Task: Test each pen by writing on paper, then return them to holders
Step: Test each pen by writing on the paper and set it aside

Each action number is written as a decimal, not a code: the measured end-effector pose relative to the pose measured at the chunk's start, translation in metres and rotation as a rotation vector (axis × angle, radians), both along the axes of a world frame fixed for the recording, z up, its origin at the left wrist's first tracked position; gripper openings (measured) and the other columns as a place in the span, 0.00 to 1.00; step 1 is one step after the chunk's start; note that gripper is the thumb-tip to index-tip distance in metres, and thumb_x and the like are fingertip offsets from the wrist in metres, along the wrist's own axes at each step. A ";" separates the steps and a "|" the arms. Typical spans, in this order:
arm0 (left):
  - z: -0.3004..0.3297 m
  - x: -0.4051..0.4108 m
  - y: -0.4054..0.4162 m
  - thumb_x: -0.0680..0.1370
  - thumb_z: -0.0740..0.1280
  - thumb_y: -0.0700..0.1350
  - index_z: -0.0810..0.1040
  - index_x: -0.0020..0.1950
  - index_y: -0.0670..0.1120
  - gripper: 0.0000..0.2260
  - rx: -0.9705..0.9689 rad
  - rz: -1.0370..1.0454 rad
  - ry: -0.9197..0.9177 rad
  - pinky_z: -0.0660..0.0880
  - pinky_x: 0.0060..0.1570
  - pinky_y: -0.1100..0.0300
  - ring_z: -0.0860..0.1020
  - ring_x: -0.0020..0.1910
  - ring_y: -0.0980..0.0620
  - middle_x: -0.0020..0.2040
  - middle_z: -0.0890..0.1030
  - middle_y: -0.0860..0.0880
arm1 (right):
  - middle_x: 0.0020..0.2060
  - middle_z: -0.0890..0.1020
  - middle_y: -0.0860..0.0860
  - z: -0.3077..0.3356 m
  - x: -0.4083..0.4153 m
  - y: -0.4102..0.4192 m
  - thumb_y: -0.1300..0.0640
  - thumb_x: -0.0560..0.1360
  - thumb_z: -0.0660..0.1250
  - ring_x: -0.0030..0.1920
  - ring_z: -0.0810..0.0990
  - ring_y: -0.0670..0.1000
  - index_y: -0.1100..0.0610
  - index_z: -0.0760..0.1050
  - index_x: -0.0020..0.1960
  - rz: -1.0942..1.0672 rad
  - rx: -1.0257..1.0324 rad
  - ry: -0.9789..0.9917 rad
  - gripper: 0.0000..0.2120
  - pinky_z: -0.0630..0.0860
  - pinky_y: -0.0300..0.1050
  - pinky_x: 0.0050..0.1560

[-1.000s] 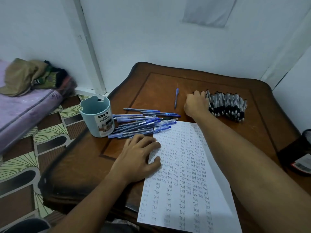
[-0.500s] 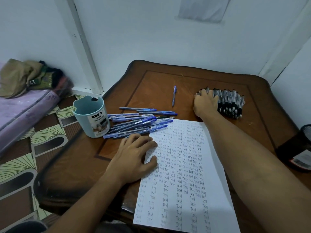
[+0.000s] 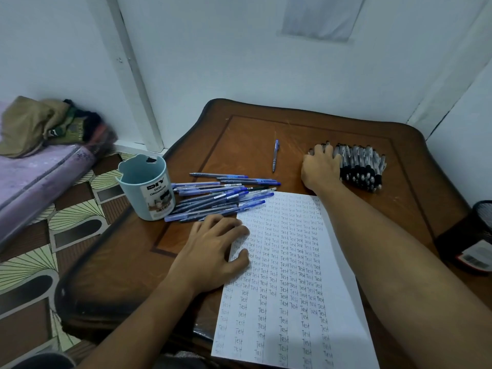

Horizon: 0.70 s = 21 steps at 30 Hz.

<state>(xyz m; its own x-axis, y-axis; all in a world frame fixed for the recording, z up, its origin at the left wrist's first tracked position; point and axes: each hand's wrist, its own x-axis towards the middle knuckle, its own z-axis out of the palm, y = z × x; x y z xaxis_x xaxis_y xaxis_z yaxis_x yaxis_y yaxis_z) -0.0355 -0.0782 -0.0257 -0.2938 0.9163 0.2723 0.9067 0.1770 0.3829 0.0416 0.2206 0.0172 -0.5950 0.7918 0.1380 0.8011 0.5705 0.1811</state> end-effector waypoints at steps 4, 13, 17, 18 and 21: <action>0.000 0.000 -0.001 0.76 0.59 0.62 0.77 0.64 0.57 0.20 0.005 0.004 0.002 0.61 0.60 0.56 0.66 0.65 0.58 0.64 0.74 0.62 | 0.67 0.71 0.58 0.004 -0.004 -0.003 0.57 0.81 0.63 0.69 0.65 0.61 0.56 0.79 0.61 0.017 0.010 0.016 0.12 0.63 0.59 0.68; -0.001 0.000 0.000 0.75 0.59 0.62 0.78 0.64 0.57 0.21 0.006 0.007 -0.004 0.59 0.59 0.57 0.65 0.65 0.57 0.64 0.74 0.61 | 0.65 0.78 0.54 0.028 -0.024 -0.040 0.57 0.83 0.62 0.66 0.75 0.54 0.57 0.77 0.66 0.451 -0.671 0.226 0.14 0.67 0.44 0.63; 0.000 0.000 -0.001 0.75 0.59 0.62 0.78 0.64 0.58 0.21 0.009 0.007 0.002 0.59 0.59 0.57 0.66 0.65 0.57 0.64 0.74 0.61 | 0.65 0.79 0.54 0.028 -0.040 -0.052 0.59 0.84 0.60 0.66 0.76 0.54 0.57 0.77 0.67 0.455 -0.650 0.263 0.14 0.68 0.43 0.62; 0.000 0.000 -0.001 0.76 0.59 0.62 0.78 0.64 0.58 0.21 0.009 0.007 0.002 0.59 0.59 0.57 0.66 0.65 0.57 0.64 0.74 0.62 | 0.65 0.79 0.54 0.028 -0.046 -0.055 0.59 0.84 0.60 0.65 0.76 0.53 0.57 0.77 0.67 0.450 -0.650 0.270 0.14 0.68 0.42 0.61; 0.000 0.000 0.000 0.76 0.59 0.62 0.78 0.64 0.58 0.21 0.007 0.006 0.003 0.59 0.59 0.57 0.65 0.65 0.58 0.64 0.74 0.62 | 0.65 0.79 0.54 0.028 -0.065 -0.065 0.59 0.83 0.61 0.64 0.77 0.54 0.56 0.78 0.66 0.445 -0.670 0.244 0.14 0.71 0.46 0.65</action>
